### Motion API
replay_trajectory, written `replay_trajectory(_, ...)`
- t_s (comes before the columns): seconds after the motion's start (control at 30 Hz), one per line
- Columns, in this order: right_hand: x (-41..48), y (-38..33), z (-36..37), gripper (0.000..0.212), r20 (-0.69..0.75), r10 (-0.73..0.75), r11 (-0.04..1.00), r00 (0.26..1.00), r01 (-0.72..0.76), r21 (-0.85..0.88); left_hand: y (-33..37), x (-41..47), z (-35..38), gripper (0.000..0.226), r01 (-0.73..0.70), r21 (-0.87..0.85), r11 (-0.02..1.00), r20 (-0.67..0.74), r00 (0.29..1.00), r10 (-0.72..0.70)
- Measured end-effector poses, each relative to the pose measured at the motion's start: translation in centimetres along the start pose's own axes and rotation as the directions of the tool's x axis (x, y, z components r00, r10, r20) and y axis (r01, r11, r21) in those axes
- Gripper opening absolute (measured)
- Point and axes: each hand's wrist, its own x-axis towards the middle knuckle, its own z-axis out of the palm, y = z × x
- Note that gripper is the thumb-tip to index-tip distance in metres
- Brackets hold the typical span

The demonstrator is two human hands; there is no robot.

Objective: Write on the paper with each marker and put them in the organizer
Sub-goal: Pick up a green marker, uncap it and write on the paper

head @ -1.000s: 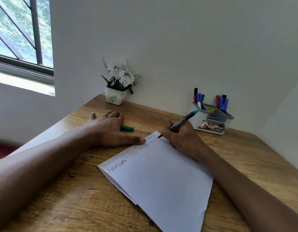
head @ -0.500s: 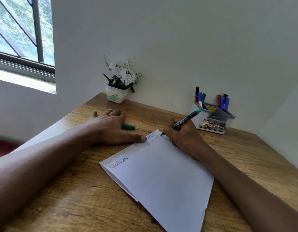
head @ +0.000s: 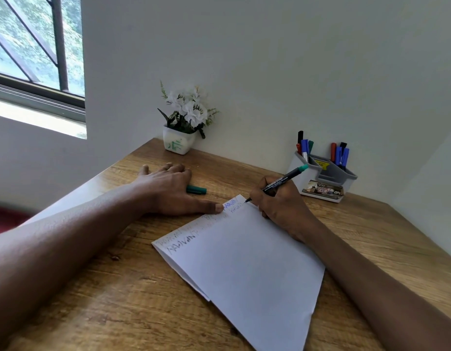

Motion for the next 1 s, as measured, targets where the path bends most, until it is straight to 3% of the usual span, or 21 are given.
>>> replay_trajectory(0.27, 0.00, -0.02, 0.16, 0.020, -0.026, 0.013, 1.000, 1.000, -0.013, 0.020, 0.21, -0.22, -0.23, 0.136, 0.015, 0.003, 1.000, 0.014, 1.000, -0.015)
replay_trajectory(0.47, -0.06, -0.11, 0.25, 0.026, -0.044, 0.008, 1.000, 0.999, -0.007, 0.018, -0.01, -0.04, 0.08, 0.145, 0.004, -0.015, 1.000, -0.002, 1.000, -0.004)
replay_trajectory(1.0, -0.20, -0.33, 0.16, 0.020, -0.066, 0.020, 1.000, 0.998, -0.019, 0.011, 0.11, -0.34, -0.26, 0.140, 0.012, -0.006, 1.000, 0.006, 1.000, -0.012)
